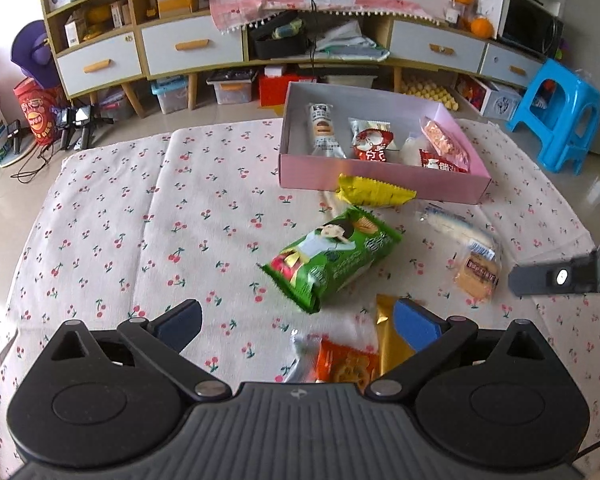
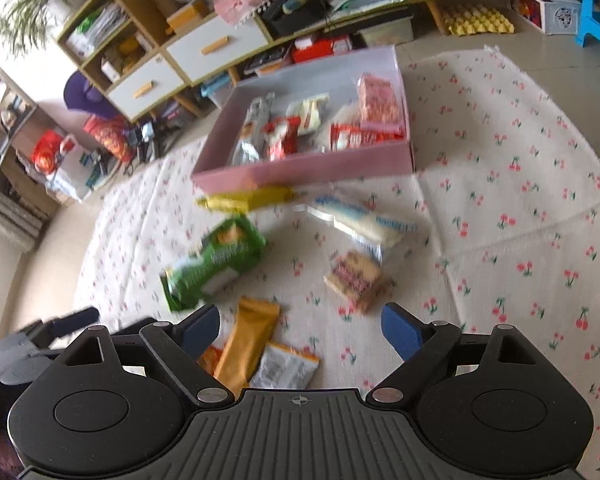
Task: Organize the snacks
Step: 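Withdraw both tools from the box back toward the snack pile, then grasp the orange cracker packet with the left tool while the right tool grasps the orange-white wafer packet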
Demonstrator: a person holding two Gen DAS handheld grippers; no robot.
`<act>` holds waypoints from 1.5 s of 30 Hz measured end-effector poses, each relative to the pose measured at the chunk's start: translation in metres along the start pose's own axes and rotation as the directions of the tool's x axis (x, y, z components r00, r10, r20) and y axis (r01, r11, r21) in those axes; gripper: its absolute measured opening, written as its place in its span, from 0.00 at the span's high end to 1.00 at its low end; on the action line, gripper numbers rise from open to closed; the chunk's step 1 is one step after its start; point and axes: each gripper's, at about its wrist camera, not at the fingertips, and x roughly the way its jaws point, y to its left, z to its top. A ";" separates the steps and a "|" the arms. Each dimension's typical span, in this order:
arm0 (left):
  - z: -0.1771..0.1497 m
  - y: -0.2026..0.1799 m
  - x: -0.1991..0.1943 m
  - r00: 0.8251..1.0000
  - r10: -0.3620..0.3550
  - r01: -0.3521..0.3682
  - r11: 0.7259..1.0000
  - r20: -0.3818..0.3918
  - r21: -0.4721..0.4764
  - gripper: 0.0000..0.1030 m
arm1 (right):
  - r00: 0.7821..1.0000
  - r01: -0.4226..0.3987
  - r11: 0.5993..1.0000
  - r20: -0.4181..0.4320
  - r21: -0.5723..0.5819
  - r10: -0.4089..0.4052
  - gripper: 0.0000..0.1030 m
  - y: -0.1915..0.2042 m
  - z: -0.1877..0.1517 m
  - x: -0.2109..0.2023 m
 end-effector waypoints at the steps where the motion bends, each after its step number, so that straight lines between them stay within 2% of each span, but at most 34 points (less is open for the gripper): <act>1: -0.006 0.002 -0.001 1.000 -0.002 0.002 1.000 0.018 -0.008 0.01 | 1.000 0.006 1.000 -0.016 -0.008 -0.006 0.13 0.001 -0.004 0.003; 6: -0.018 0.004 0.002 0.999 -0.031 0.031 0.999 -0.017 -0.011 0.01 | 0.996 0.024 0.998 -0.088 -0.062 -0.030 0.13 0.009 -0.021 0.018; 13: -0.033 0.010 0.005 0.999 -0.011 0.012 1.000 -0.050 0.020 0.01 | 0.990 0.052 0.993 -0.126 -0.103 -0.064 0.13 0.021 -0.032 0.034; 25: -0.063 0.003 -0.006 0.999 -0.016 0.021 0.986 -0.027 0.167 0.04 | 0.975 0.188 0.954 -0.076 -0.235 -0.211 0.13 0.041 -0.045 0.062; 30: -0.068 -0.006 -0.015 0.999 -0.028 0.018 0.974 0.040 0.227 0.13 | 0.975 0.181 0.938 -0.072 -0.296 -0.210 0.13 0.041 -0.047 0.063; 32: -0.067 -0.009 -0.017 0.997 -0.042 0.025 0.969 0.063 0.247 0.23 | 0.974 0.173 0.938 -0.086 -0.299 -0.208 0.13 0.037 -0.046 0.063; 33: -0.067 -0.010 -0.019 0.996 -0.053 0.033 0.967 0.071 0.254 0.25 | 0.974 0.172 0.939 -0.091 -0.298 -0.207 0.13 0.034 -0.045 0.062; 36: -0.066 -0.012 -0.018 0.995 -0.084 0.065 0.963 0.062 0.261 0.32 | 0.970 0.185 0.938 -0.102 -0.294 -0.223 0.13 0.027 -0.042 0.058; 41: -0.067 -0.016 -0.010 0.993 -0.114 0.104 0.960 0.023 0.258 0.52 | 0.962 0.210 0.937 -0.113 -0.279 -0.250 0.13 0.014 -0.039 0.051; 43: -0.067 -0.017 -0.010 0.992 -0.125 0.115 0.957 0.022 0.265 0.57 | 0.959 0.223 0.934 -0.108 -0.280 -0.262 0.13 0.011 -0.037 0.048; 45: -0.067 -0.019 -0.010 0.991 -0.133 0.120 0.954 0.027 0.276 0.57 | 0.956 0.237 0.932 -0.104 -0.274 -0.274 0.13 0.008 -0.036 0.046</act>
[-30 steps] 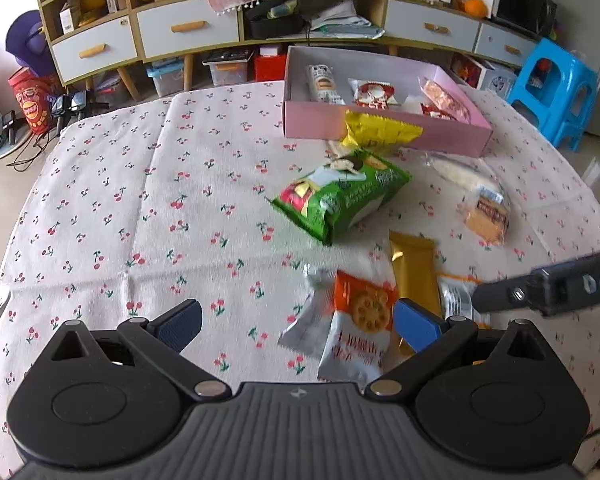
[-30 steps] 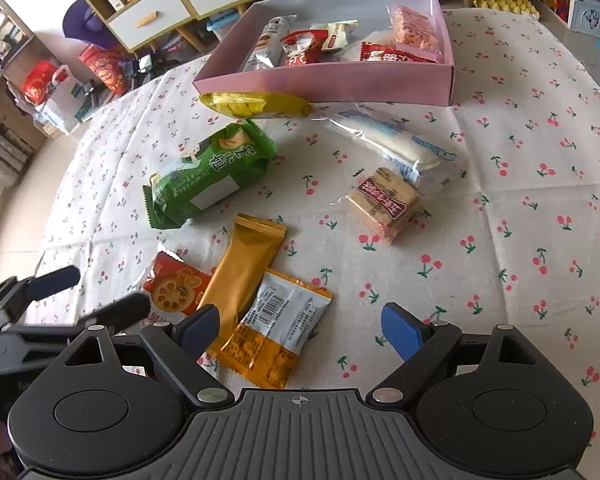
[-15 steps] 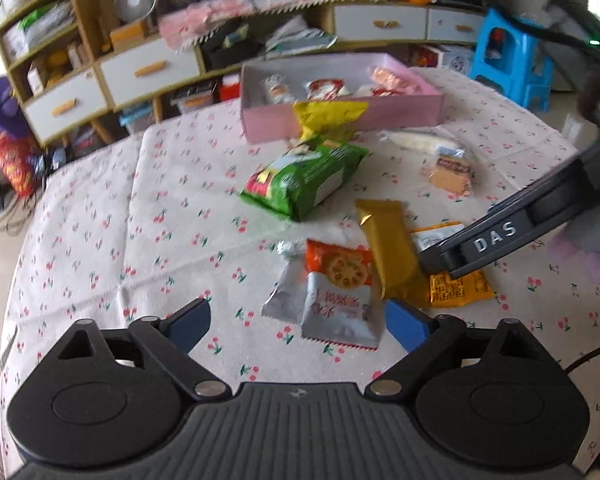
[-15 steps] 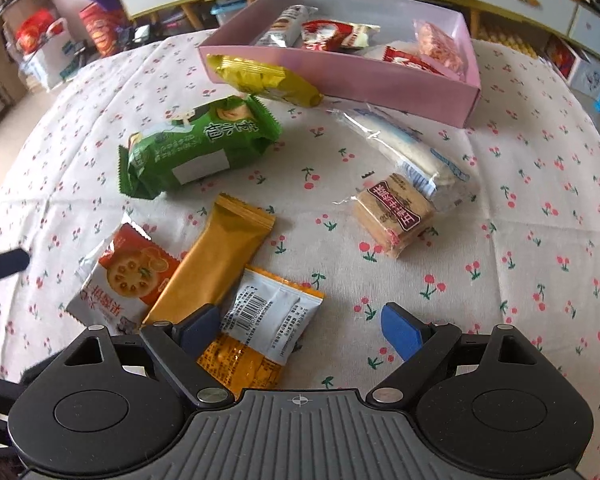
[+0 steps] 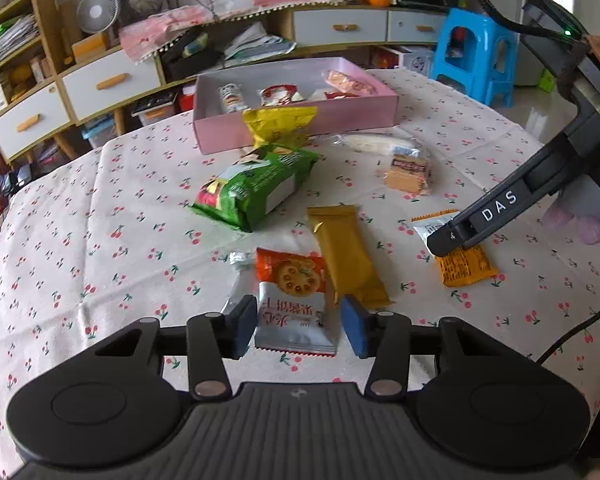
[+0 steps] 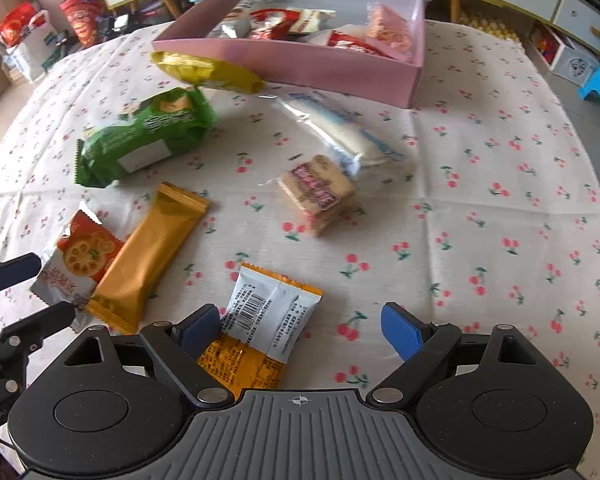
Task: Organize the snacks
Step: 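Grasp the orange cracker packet with the left tool while the right tool grasps the orange-white wafer packet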
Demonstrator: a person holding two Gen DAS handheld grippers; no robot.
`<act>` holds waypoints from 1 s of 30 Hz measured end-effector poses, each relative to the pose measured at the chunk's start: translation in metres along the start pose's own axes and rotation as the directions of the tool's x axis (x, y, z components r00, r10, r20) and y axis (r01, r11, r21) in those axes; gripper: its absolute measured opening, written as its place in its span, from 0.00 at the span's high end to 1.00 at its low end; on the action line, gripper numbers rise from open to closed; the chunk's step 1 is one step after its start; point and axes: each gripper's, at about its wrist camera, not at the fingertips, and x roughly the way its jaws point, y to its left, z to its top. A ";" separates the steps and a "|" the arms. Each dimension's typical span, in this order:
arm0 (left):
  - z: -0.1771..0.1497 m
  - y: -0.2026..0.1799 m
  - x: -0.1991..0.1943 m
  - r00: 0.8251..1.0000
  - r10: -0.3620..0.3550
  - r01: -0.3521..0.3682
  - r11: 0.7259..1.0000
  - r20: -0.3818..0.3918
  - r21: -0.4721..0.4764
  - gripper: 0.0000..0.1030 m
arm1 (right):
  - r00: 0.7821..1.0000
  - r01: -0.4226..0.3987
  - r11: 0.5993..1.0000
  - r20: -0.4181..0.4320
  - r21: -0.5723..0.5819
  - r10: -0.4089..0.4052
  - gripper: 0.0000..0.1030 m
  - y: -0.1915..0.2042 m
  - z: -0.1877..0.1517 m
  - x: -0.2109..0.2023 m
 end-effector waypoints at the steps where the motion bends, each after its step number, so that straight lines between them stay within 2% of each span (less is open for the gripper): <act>1: 0.000 -0.002 0.000 1.000 -0.003 0.003 1.000 0.003 0.010 0.58 | 1.000 -0.001 1.000 0.000 0.006 0.001 0.13 -0.002 0.000 -0.001; 4: 0.000 -0.006 0.004 1.000 0.004 -0.003 0.999 -0.008 0.044 0.58 | 1.000 -0.012 1.000 -0.004 0.020 0.012 0.13 -0.004 -0.001 -0.002; 9: -0.005 -0.008 0.014 0.997 0.055 -0.051 0.995 -0.047 0.083 0.58 | 1.000 -0.025 1.000 -0.016 0.013 0.025 0.13 0.000 -0.003 -0.003; 15: -0.004 -0.009 0.016 0.997 0.061 -0.057 0.995 -0.045 0.081 0.57 | 0.997 -0.064 0.997 -0.039 0.035 0.065 0.13 0.003 -0.006 0.000; 20: -0.004 -0.014 0.018 0.997 0.071 -0.066 0.992 -0.043 0.106 0.57 | 0.998 -0.047 0.999 -0.030 0.026 0.048 0.14 0.008 -0.009 0.001; 23: -0.003 -0.012 0.018 0.996 0.068 -0.063 0.993 -0.049 0.100 0.59 | 0.999 -0.033 0.999 -0.026 0.016 0.034 0.20 0.009 -0.010 0.000; 26: -0.002 -0.011 0.018 0.996 0.062 -0.055 0.993 -0.060 0.101 0.60 | 1.000 -0.010 1.000 -0.015 0.002 0.010 0.36 0.010 -0.011 -0.003; 27: -0.001 -0.011 0.018 0.996 0.059 -0.052 0.994 -0.065 0.098 0.61 | 1.000 -0.001 1.000 -0.012 -0.004 0.001 0.46 0.010 -0.011 -0.004; 29: 0.000 -0.009 0.018 0.996 0.049 -0.042 0.996 -0.079 0.079 0.62 | 1.000 0.001 1.000 -0.007 -0.009 -0.001 0.57 0.010 -0.010 -0.005; 30: 0.001 -0.007 0.018 0.995 0.044 -0.038 0.997 -0.084 0.069 0.63 | 1.000 -0.004 1.000 -0.007 -0.008 0.004 0.58 0.009 -0.010 -0.006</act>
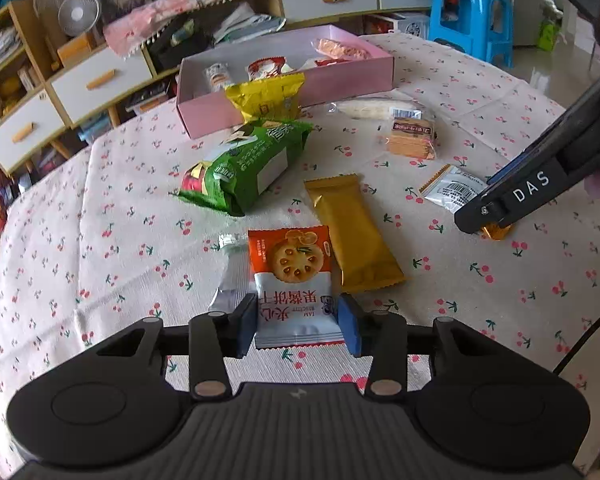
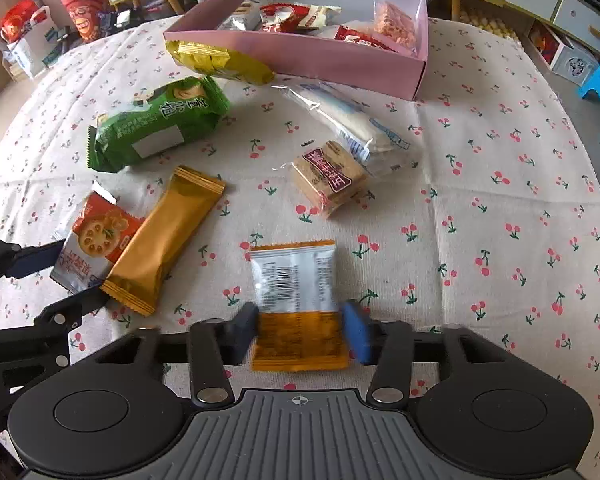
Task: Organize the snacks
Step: 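Grasp the orange cracker packet with the left tool while the right tool grasps the orange-white wafer packet, then carry both packets into the pink box and open both tools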
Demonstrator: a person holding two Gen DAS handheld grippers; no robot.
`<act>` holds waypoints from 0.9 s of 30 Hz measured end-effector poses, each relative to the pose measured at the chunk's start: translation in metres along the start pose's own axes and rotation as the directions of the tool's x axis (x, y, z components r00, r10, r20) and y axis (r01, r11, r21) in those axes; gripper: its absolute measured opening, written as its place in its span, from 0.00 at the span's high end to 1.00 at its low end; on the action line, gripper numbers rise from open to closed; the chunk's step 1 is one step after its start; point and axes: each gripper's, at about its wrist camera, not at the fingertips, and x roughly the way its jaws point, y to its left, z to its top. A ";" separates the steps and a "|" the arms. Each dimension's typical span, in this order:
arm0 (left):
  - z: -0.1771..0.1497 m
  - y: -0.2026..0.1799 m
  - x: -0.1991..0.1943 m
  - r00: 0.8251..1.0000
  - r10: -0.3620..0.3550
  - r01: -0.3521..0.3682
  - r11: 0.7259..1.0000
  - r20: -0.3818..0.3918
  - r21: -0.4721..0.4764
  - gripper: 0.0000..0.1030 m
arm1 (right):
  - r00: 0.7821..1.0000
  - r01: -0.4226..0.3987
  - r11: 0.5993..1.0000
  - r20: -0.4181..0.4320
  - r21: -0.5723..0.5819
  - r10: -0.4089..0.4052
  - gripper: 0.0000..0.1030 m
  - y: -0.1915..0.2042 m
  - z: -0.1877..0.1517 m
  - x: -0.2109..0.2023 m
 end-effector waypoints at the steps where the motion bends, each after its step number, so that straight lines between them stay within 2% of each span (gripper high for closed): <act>1: 0.001 0.002 0.000 1.000 -0.006 0.006 1.000 -0.006 -0.012 0.64 | 1.000 -0.007 1.000 -0.002 0.003 0.007 0.59 -0.001 0.000 0.000; 4: 0.002 0.005 -0.001 0.999 -0.024 0.023 0.999 -0.022 -0.046 0.65 | 1.000 -0.024 0.999 -0.002 0.024 0.025 0.61 -0.003 0.001 -0.001; 10: 0.004 0.016 -0.003 0.995 -0.086 0.079 0.987 -0.047 -0.142 0.68 | 0.994 -0.110 0.987 -0.009 0.117 0.112 0.61 -0.015 0.005 -0.004; 14: 0.006 0.024 -0.004 0.989 -0.136 0.122 0.969 -0.049 -0.216 0.68 | 0.987 -0.160 0.974 -0.007 0.163 0.163 0.61 -0.020 0.007 -0.007; 22: 0.009 0.040 -0.007 0.977 -0.212 0.189 0.920 -0.031 -0.343 0.69 | 0.977 -0.210 0.955 0.013 0.207 0.212 0.61 -0.027 0.012 -0.015; 27: 0.014 0.046 -0.012 0.972 -0.236 0.216 0.898 -0.005 -0.384 0.70 | 0.972 -0.233 0.942 0.038 0.241 0.231 0.61 -0.035 0.018 -0.022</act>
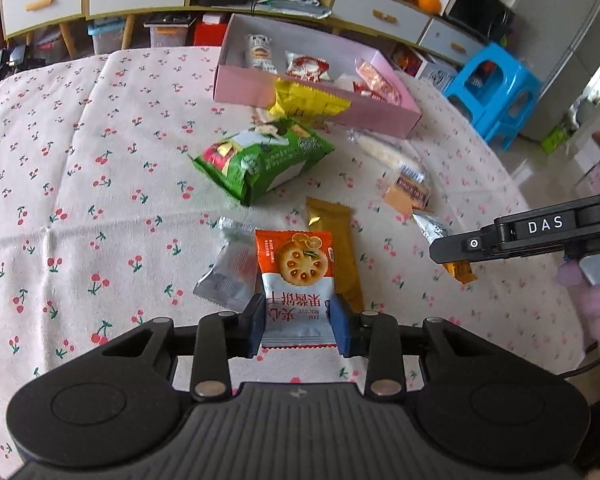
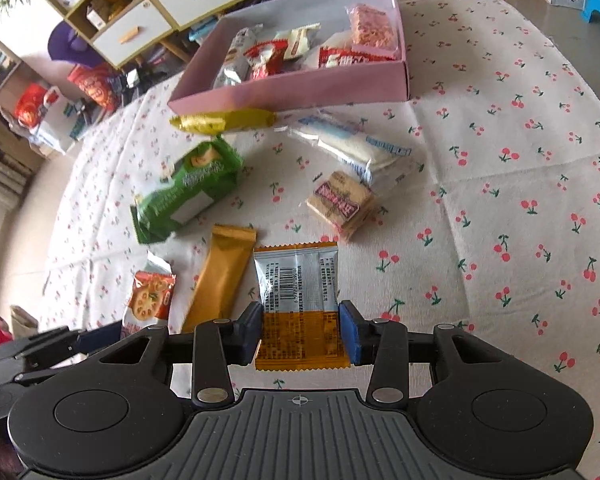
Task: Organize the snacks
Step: 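Carry both packets into the pink box and open both tools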
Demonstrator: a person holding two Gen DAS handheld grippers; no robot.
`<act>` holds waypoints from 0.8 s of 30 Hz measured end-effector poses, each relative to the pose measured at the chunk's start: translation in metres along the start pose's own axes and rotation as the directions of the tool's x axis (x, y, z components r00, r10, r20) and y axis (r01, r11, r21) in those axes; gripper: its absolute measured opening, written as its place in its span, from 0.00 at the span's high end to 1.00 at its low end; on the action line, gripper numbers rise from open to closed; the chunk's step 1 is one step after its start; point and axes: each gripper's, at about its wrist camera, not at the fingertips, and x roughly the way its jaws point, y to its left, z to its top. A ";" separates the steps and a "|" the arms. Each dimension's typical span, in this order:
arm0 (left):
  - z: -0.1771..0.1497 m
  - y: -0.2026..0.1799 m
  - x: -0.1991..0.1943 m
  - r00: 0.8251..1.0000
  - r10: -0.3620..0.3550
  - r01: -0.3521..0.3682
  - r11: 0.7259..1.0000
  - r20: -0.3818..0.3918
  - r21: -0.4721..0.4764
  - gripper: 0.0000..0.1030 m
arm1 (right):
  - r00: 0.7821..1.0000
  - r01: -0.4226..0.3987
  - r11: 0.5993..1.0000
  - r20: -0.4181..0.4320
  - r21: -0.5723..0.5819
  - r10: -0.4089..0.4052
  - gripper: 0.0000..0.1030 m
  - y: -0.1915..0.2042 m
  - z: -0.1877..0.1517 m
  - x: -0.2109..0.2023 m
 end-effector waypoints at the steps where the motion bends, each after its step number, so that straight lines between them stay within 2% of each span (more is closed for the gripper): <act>1: 0.001 -0.001 -0.002 1.000 -0.002 0.002 1.000 0.006 -0.002 0.70 | 1.000 -0.005 1.000 0.005 0.008 0.005 0.61 -0.001 0.002 -0.002; 15: 0.035 -0.006 -0.012 0.994 -0.040 0.047 0.997 0.098 -0.069 0.73 | 0.990 -0.097 0.987 0.109 0.129 0.084 0.61 -0.016 0.047 -0.029; 24: 0.073 -0.006 -0.014 0.981 -0.053 0.079 0.988 0.189 -0.135 0.74 | 0.977 -0.163 0.960 0.175 0.226 0.125 0.61 -0.027 0.077 -0.027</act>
